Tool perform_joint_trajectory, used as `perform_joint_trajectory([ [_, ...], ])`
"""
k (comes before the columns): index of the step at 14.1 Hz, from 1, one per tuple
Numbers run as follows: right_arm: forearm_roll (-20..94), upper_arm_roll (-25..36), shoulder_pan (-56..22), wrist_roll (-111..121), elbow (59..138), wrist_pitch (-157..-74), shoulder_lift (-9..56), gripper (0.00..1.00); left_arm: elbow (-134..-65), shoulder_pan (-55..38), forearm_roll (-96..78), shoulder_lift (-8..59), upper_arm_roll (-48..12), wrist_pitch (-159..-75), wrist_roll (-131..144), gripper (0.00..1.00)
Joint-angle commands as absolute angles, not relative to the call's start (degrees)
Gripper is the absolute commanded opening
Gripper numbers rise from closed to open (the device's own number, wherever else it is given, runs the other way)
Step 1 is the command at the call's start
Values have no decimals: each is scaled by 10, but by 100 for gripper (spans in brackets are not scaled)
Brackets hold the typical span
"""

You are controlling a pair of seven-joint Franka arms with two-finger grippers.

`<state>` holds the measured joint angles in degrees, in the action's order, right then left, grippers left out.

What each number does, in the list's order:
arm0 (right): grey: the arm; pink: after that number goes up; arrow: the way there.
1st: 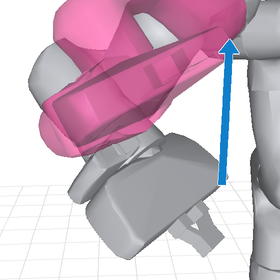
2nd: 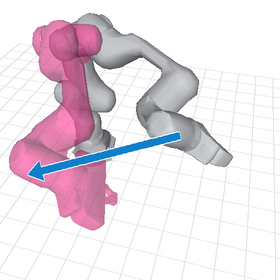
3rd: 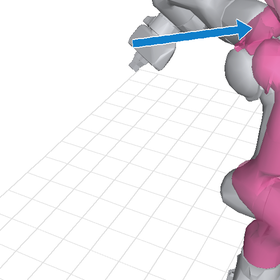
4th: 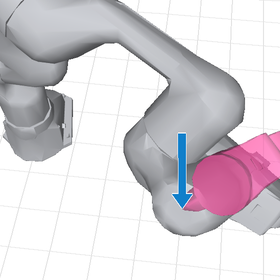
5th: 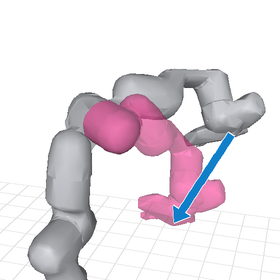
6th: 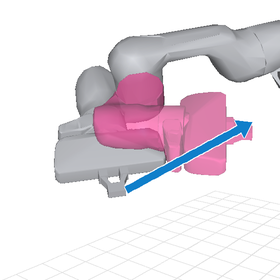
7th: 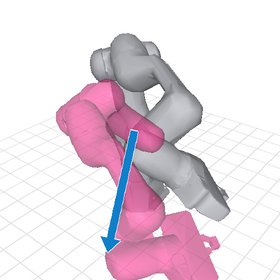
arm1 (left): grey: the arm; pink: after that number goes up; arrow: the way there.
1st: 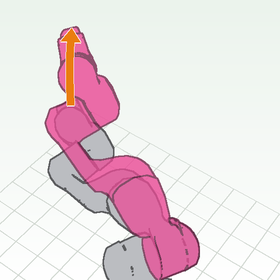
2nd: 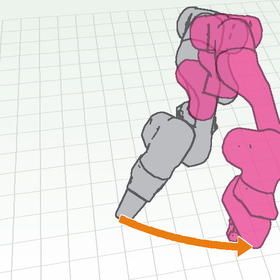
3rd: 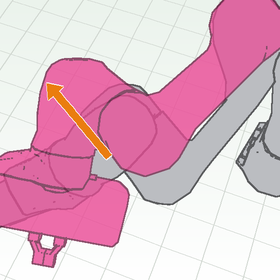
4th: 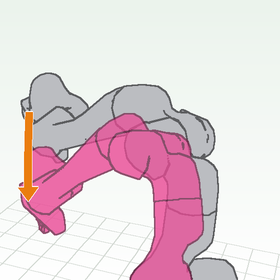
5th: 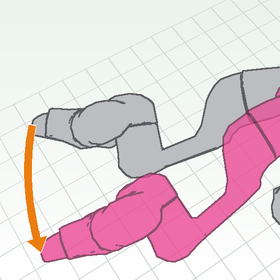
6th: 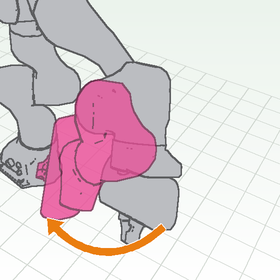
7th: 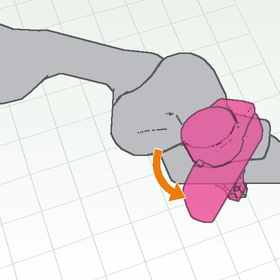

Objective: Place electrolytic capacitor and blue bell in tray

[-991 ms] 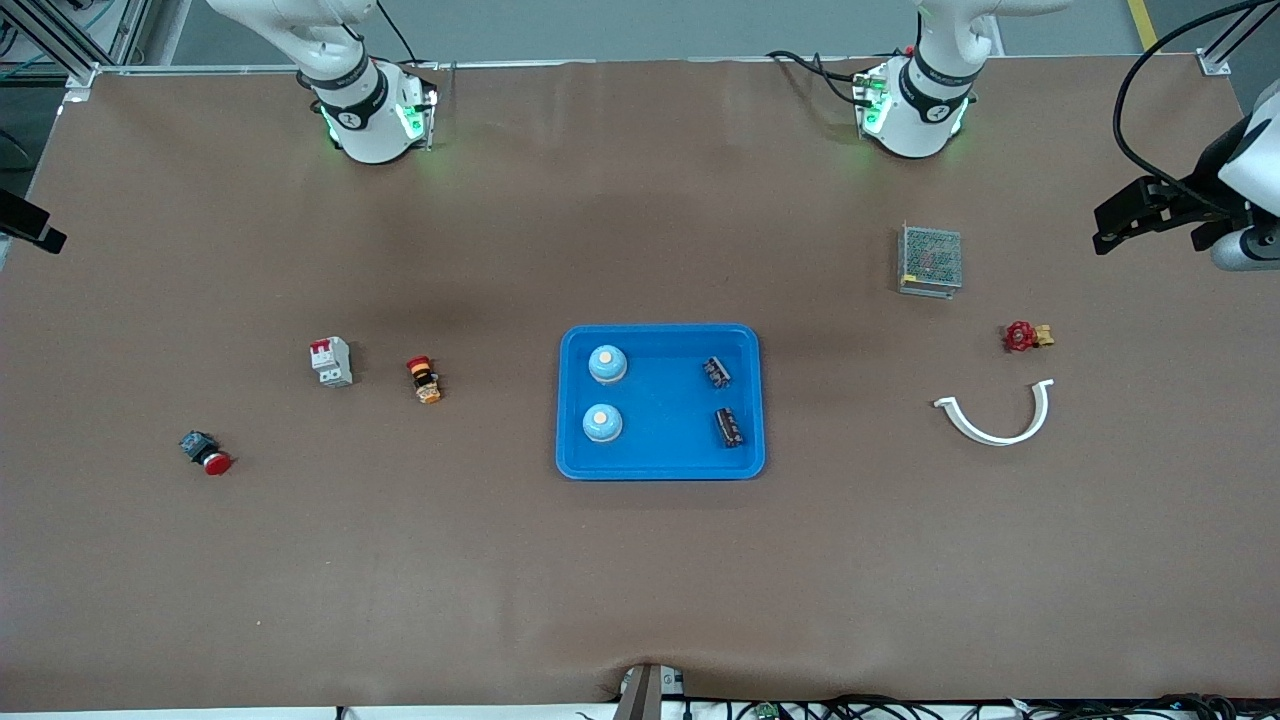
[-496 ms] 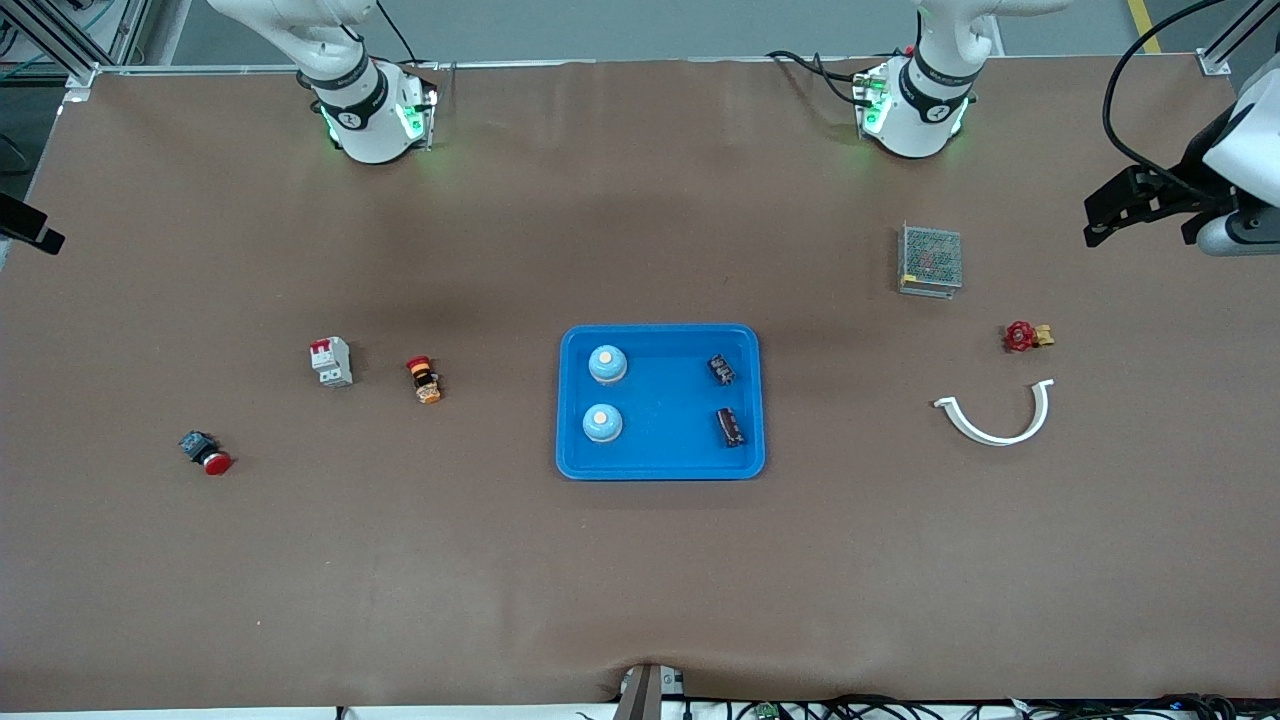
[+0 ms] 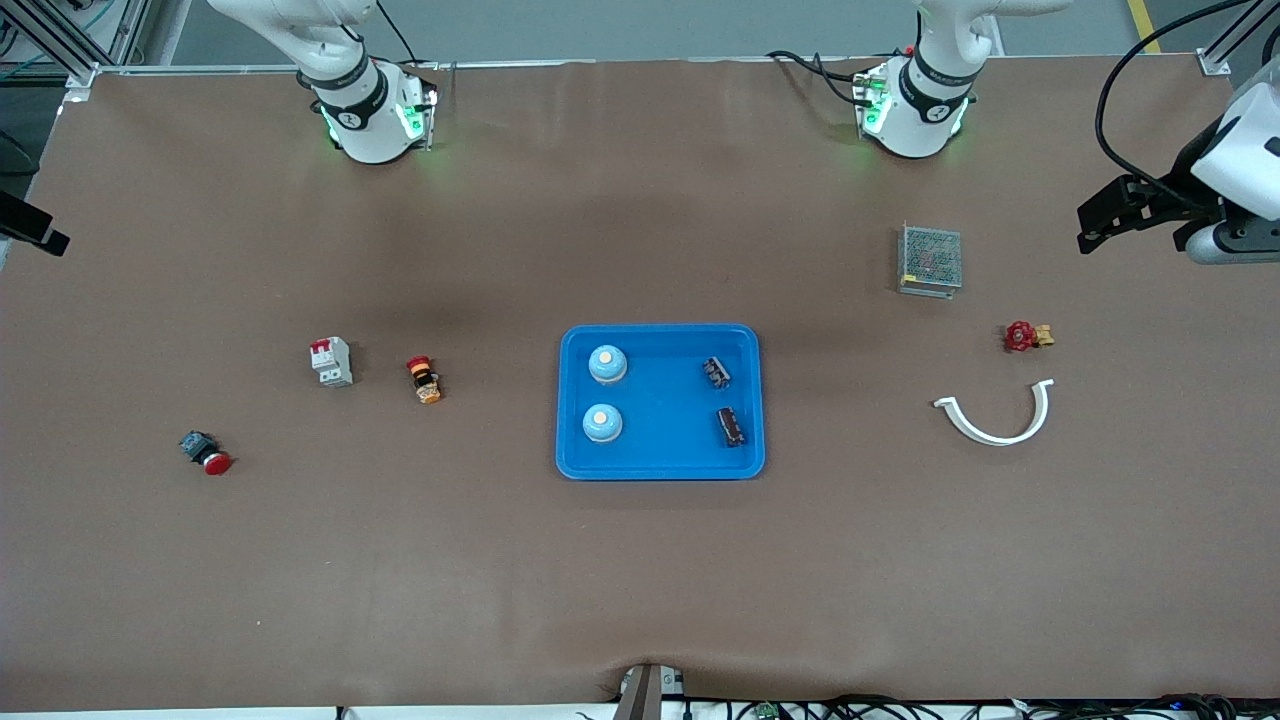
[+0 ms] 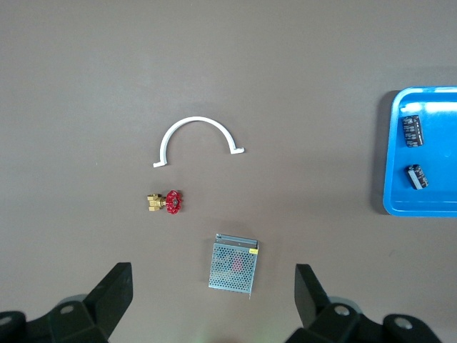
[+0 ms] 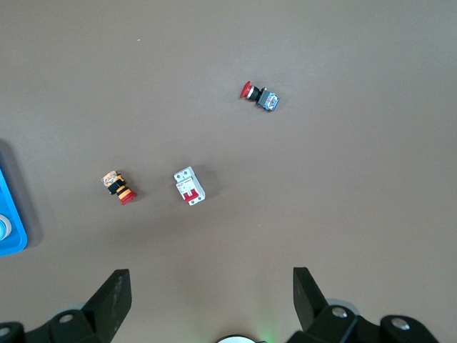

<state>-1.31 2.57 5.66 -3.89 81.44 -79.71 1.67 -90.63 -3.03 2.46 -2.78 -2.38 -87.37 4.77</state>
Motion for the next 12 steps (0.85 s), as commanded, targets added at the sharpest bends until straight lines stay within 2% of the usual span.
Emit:
perform_joint_trajectory([
  [1, -7, 22, 59, -42, 829, -804, 4, 100, -911, -28, 17, -39, -25, -879, 47, 100],
  [12, 22, 22, 25, -71, 829, -805, 4, 100, -899, -26, 17, -35, -25, -877, 43, 100],
])
